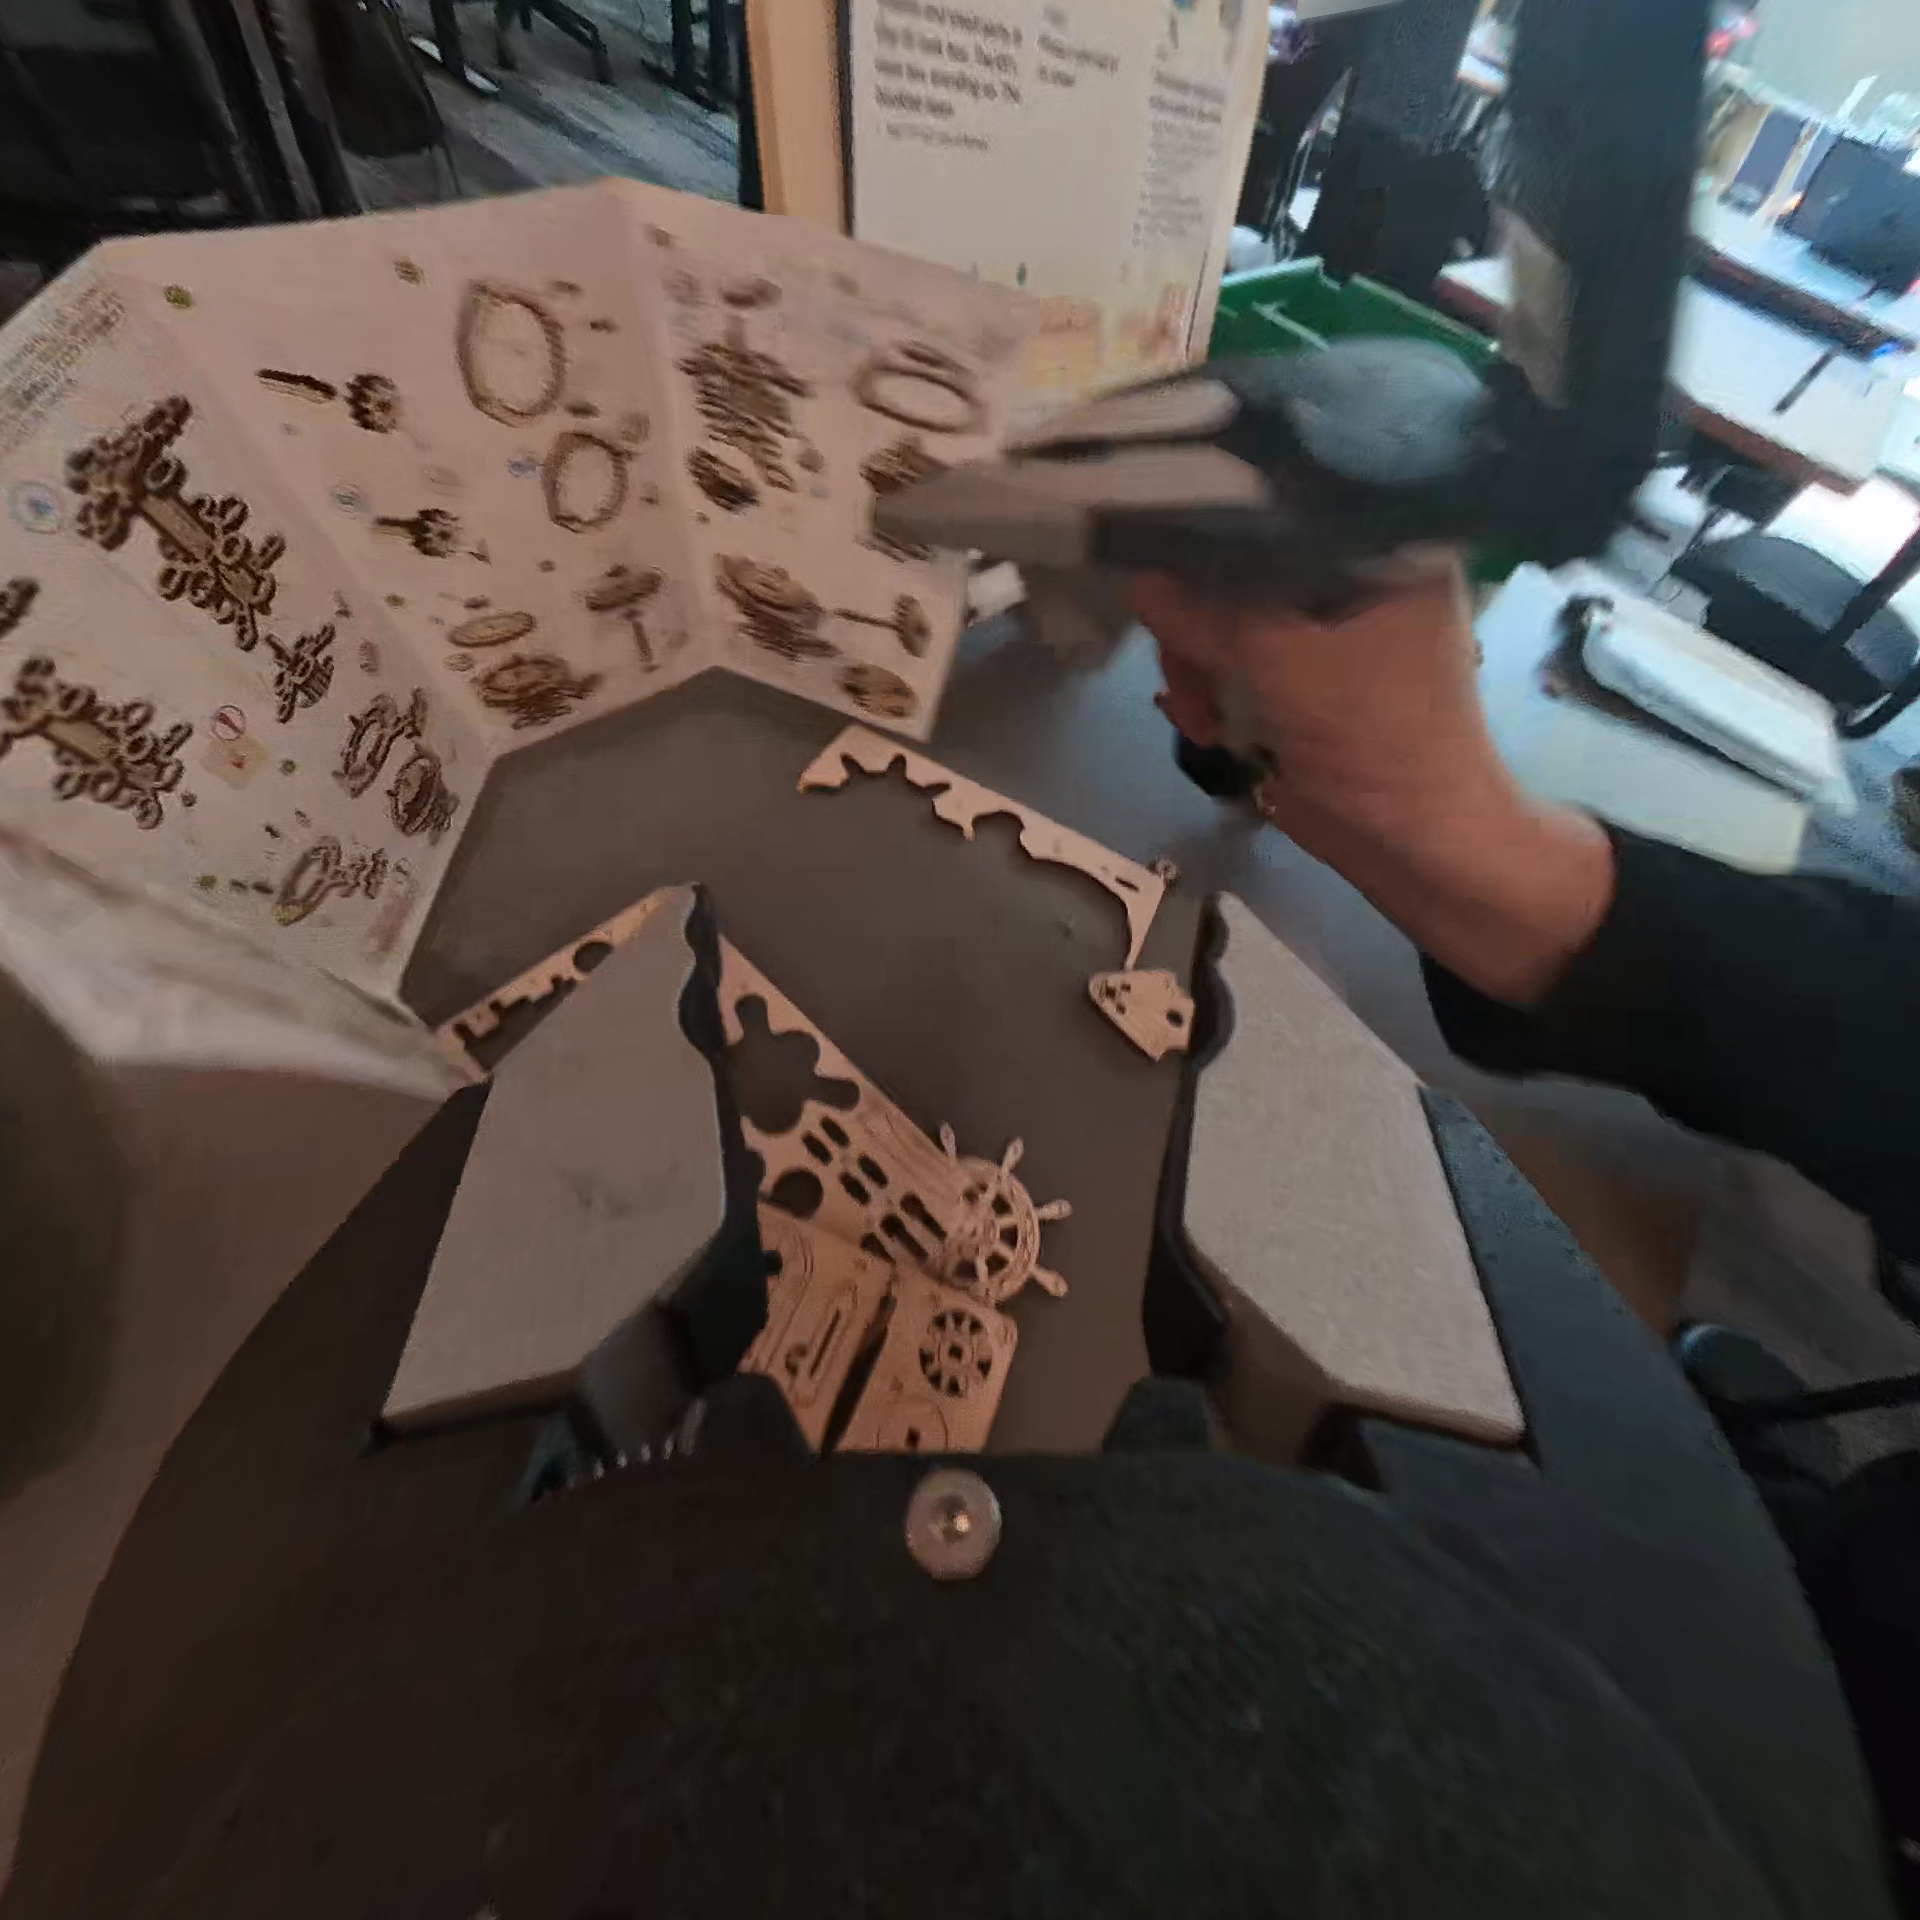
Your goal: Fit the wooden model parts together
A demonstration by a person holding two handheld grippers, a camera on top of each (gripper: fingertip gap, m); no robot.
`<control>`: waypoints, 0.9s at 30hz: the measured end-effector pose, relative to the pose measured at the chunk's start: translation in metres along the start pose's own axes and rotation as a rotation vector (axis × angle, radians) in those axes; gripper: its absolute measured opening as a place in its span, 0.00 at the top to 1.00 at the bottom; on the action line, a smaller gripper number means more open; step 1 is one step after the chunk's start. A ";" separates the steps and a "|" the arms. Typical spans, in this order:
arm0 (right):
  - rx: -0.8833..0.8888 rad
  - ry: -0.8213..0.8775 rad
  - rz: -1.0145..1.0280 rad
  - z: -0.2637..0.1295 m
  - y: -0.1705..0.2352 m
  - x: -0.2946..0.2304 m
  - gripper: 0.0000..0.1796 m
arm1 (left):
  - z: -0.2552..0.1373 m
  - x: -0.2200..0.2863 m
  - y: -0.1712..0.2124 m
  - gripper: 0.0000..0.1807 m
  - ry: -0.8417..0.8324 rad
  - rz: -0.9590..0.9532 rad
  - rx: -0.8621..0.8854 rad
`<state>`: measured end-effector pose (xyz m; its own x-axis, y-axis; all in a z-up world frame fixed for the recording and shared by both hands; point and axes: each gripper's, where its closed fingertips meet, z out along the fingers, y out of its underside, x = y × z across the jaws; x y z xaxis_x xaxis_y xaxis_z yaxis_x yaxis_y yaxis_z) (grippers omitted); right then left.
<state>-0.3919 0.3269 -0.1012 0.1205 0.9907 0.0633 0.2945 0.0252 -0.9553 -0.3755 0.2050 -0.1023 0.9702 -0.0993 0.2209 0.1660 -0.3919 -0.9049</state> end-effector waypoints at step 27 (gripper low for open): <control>0.047 -0.463 -0.266 -0.088 0.030 -0.173 0.68 | 0.034 0.021 -0.050 1.00 0.214 0.556 -0.808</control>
<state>-0.3205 0.1449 -0.1154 -0.3869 0.9043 0.1806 0.2141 0.2786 -0.9362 -0.3570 0.2535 -0.0645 0.8082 -0.5884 -0.0258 -0.5481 -0.7354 -0.3984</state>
